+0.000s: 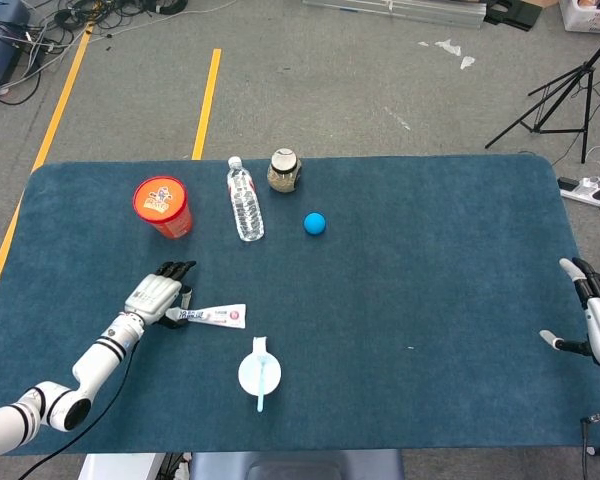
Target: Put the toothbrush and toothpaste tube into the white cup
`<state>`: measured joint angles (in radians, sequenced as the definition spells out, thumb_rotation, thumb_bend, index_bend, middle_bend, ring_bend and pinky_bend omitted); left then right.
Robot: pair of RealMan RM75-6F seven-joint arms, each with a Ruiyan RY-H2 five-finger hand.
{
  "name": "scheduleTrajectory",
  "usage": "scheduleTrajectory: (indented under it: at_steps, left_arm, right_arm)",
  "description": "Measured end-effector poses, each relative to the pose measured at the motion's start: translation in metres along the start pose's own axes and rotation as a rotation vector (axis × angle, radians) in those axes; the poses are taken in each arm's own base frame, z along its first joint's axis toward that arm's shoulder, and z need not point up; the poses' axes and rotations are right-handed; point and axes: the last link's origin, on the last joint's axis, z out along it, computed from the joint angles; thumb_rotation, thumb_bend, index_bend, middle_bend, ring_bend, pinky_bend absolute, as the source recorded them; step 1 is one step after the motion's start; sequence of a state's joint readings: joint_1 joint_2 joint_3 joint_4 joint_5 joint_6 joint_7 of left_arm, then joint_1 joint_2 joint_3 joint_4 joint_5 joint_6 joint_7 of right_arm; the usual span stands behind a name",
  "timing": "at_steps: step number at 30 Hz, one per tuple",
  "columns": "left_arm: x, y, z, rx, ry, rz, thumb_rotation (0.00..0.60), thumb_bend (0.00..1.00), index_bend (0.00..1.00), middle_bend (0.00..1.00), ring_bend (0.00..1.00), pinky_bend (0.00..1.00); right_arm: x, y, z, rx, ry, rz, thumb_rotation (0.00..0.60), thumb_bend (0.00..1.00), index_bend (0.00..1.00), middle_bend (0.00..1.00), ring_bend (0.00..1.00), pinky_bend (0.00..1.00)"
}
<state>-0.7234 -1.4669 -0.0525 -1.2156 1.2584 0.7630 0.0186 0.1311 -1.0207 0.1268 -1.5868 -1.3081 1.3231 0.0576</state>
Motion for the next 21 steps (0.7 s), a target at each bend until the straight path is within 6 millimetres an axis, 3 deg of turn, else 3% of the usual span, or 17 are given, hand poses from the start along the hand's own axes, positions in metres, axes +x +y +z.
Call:
scheduleTrajectory:
  at_steps: [10,21]
  left_arm:
    - [0.01,-0.004,-0.009,0.003,0.04,-0.01,0.6,0.5,0.64,0.0,0.0,0.0]
    - [0.04,-0.013,-0.046,0.007,0.12,0.015,0.6,0.54,0.66,0.0,0.0,0.0]
  right_arm:
    - [0.0,0.0,0.0,0.001,-0.001,-0.003,0.6,0.0,0.12,0.1,0.15,0.57]
    - [-0.002,-0.001,0.0,0.0,-0.005,-0.012,0.6,0.0,0.12,0.1,0.15,0.57]
